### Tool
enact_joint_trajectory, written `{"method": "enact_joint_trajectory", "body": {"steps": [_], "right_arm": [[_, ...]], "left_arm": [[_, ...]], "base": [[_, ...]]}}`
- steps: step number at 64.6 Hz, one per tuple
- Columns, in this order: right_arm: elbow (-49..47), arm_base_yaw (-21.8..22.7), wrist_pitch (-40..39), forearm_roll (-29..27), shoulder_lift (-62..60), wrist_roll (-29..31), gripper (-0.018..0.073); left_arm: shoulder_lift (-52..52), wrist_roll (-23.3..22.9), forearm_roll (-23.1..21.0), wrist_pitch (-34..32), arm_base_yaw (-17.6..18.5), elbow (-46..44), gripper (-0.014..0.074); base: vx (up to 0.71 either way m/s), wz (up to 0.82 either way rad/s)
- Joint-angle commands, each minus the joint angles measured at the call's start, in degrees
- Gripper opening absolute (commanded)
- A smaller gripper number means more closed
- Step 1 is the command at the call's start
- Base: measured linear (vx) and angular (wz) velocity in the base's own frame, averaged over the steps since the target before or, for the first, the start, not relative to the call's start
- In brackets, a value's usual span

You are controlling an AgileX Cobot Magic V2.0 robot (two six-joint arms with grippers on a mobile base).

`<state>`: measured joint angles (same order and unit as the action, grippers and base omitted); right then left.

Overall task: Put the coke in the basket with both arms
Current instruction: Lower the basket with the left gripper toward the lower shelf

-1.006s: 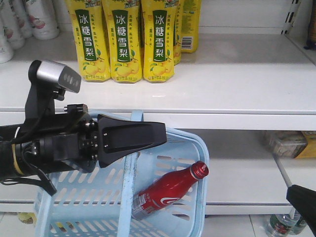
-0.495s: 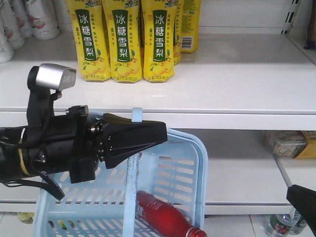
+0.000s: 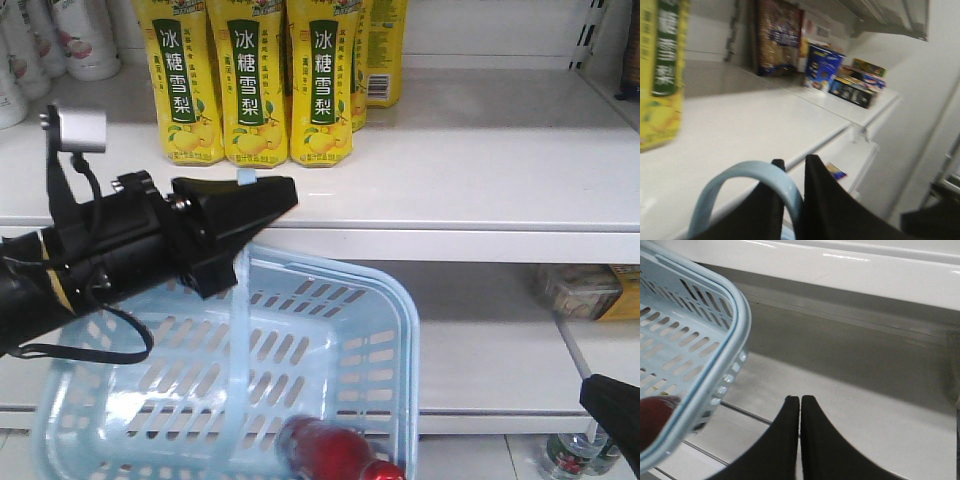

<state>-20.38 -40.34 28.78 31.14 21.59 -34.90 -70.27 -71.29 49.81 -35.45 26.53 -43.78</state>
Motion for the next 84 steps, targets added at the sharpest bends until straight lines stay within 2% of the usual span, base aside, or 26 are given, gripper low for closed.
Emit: {"method": "enact_joint_trajectory", "body": {"steps": [1,8,14,27,33,45,55,61,79,84], "right_arm": [[-1.65,0.26,-3.6,1.71,0.38,0.13,-0.0002],[-1.65,0.26,-3.42,1.71,0.38,0.13,-0.0002],[-1.65,0.26,-3.42,1.71,0.38,0.13,-0.0002],[-1.65,0.26,-3.42,1.71,0.38,0.13,-0.0002],[-1.65,0.26,-3.42,1.71,0.38,0.13,-0.0002],[-1.65,0.26,-3.42,1.71,0.38,0.13,-0.0002],[-1.65,0.26,-3.42,1.71,0.38,0.13,-0.0002],[-1.65,0.26,-3.42,1.71,0.38,0.13,-0.0002],[-1.65,0.26,-3.42,1.71,0.38,0.13,-0.0002],[-1.65,0.26,-3.42,1.71,0.38,0.13,-0.0002]], "left_arm": [[3.71,12.15,-15.67,11.23,-1.42,-3.33,-0.0006],[6.56,16.36,-21.41,17.37,-1.42,-1.36,-0.0006],[9.2,19.48,-24.53,19.59,-1.42,1.29,-0.0006],[15.57,23.74,-24.95,19.67,-1.42,8.86,-0.0006],[18.36,26.89,-27.4,19.67,-1.42,12.69,-0.0006],[23.12,39.98,-36.74,19.67,-1.42,19.64,-0.0006],[27.67,47.46,-43.9,19.67,-1.42,24.58,-0.0006],[29.99,49.93,-46.22,19.42,-1.42,27.01,-0.0006],[37.28,50.48,-47.14,17.9,-1.42,29.25,-0.0006],[38.83,52.37,-47.14,18.08,-1.42,29.25,-0.0006]], "base": [[0.0,0.0],[0.0,0.0],[0.0,0.0],[0.0,0.0],[0.0,0.0],[0.0,0.0],[0.0,0.0],[0.0,0.0],[0.0,0.0],[0.0,0.0]]}}
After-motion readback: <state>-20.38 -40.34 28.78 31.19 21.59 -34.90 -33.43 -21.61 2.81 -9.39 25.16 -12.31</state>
